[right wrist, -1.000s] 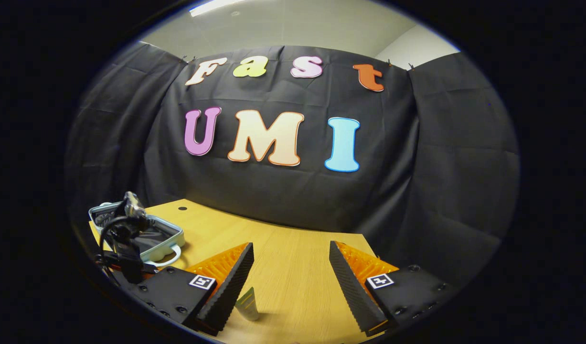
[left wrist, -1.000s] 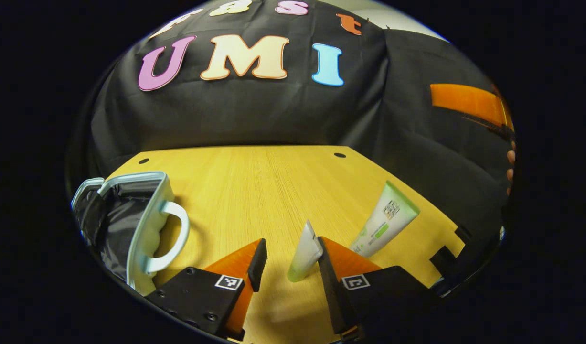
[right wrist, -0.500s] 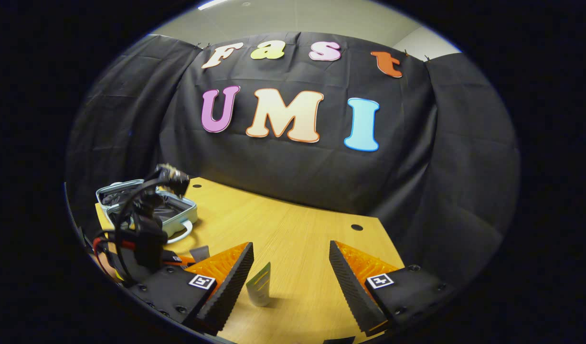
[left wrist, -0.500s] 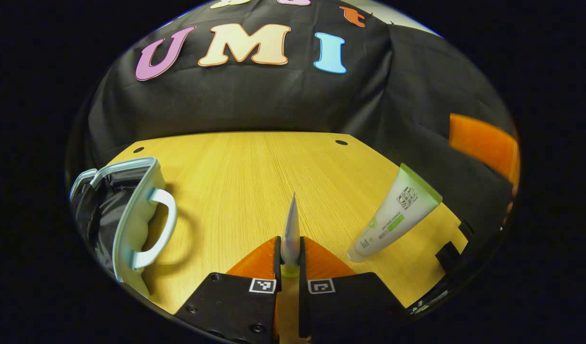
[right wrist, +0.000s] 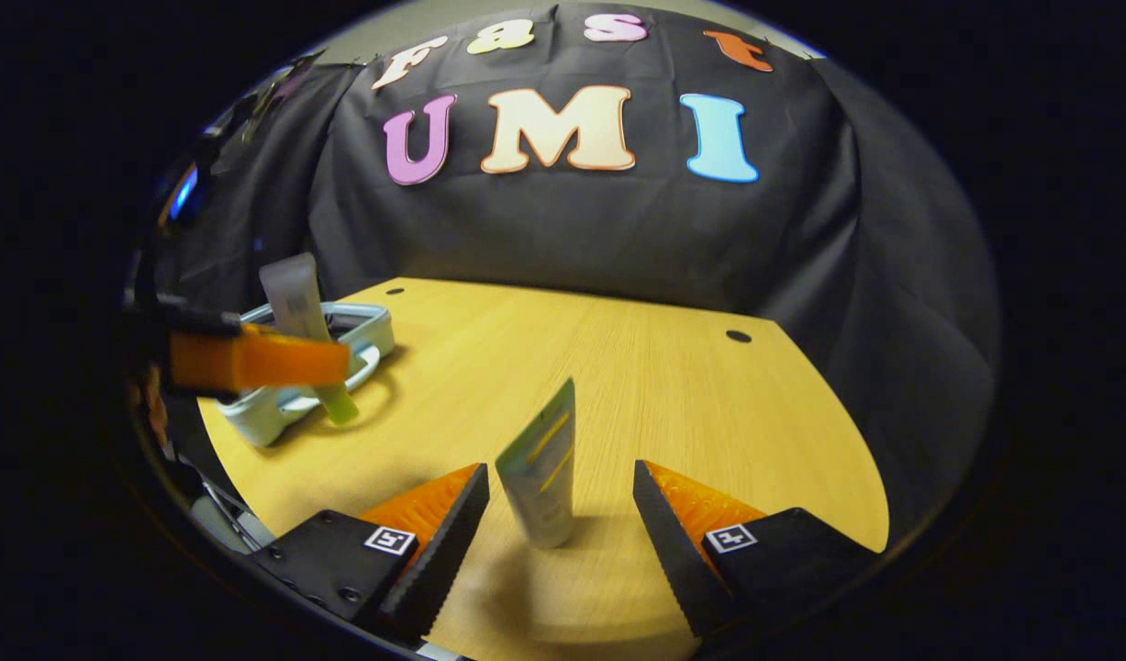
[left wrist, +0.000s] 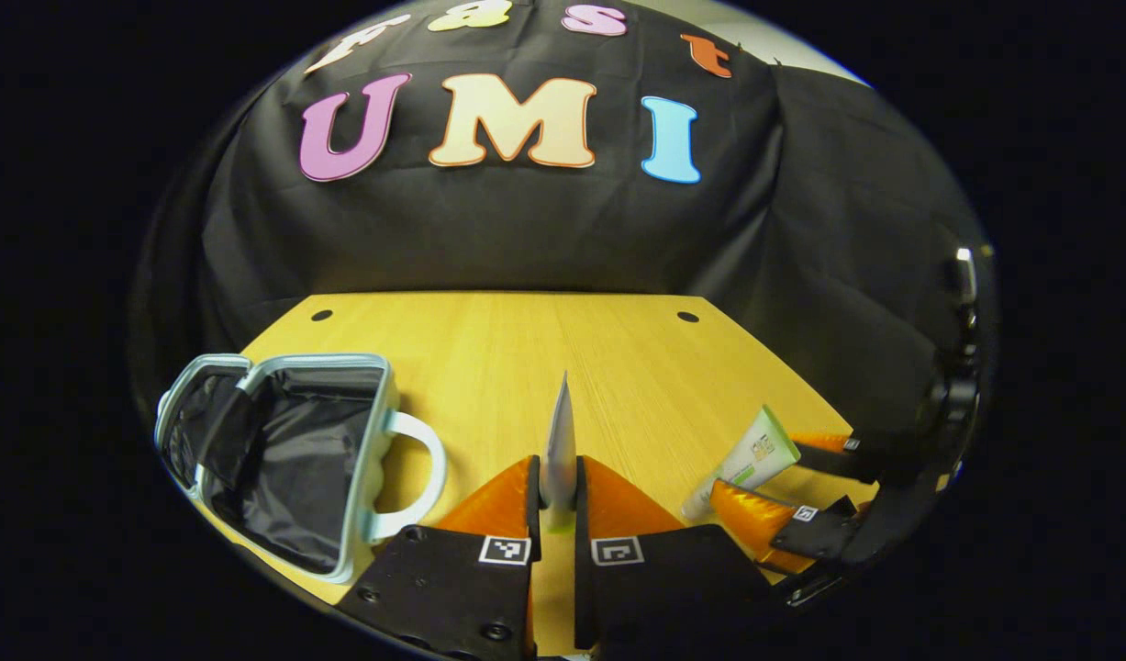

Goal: First open the suitcase, pack the skin care products into it, and then close the suitcase.

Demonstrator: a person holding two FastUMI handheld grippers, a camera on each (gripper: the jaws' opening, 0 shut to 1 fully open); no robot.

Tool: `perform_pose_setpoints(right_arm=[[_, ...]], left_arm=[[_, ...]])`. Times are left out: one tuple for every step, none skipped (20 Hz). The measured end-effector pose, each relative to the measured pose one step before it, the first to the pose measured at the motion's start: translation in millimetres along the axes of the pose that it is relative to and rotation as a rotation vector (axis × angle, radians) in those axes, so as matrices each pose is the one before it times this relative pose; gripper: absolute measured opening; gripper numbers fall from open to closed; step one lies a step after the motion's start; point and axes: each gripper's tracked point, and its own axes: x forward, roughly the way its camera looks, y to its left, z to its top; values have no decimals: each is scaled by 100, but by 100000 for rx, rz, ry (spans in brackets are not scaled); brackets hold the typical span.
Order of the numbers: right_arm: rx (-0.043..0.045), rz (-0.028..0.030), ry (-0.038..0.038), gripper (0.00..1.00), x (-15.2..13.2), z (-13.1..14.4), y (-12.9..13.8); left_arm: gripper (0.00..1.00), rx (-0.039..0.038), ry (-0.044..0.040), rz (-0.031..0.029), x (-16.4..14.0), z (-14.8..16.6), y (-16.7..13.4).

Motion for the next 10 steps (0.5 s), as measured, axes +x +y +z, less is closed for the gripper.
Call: perform_pose_setpoints(right_arm=[[-132, 323, 1916, 96, 456, -732, 36], [443, 2367, 2128, 88, 456, -680, 499], [707, 2035, 1607, 85, 209, -193, 524], [258, 77, -170, 69, 75, 196, -137], [360, 1236, 1133, 53, 1078, -125, 181], [165, 2120, 2410, 38, -720, -63, 381], [-546, 647, 1753, 35, -236, 136, -11], [35, 1152, 1434, 28, 393, 237, 159], [461, 1291, 363, 27, -55, 408, 216], [345, 402, -1119, 27, -179, 594, 73]], left_arm=[[10, -37, -303, 1928, -492, 341, 653], [11, -230, -1081, 1396, -475, 474, 692], [10, -260, -382, 1781, -553, 206, 722], [10, -227, 207, 2005, -400, 22, 825], [10, -268, 605, 2120, -521, -224, 894], [10, -741, 218, 3039, -531, -153, 1075], [10, -685, 863, 3208, -373, -193, 1265], [10, -456, 851, 2939, -184, -133, 1382], [10, -114, 1721, 3834, -139, -268, 1605], [9, -108, 2251, 3669, -85, -210, 1646]])
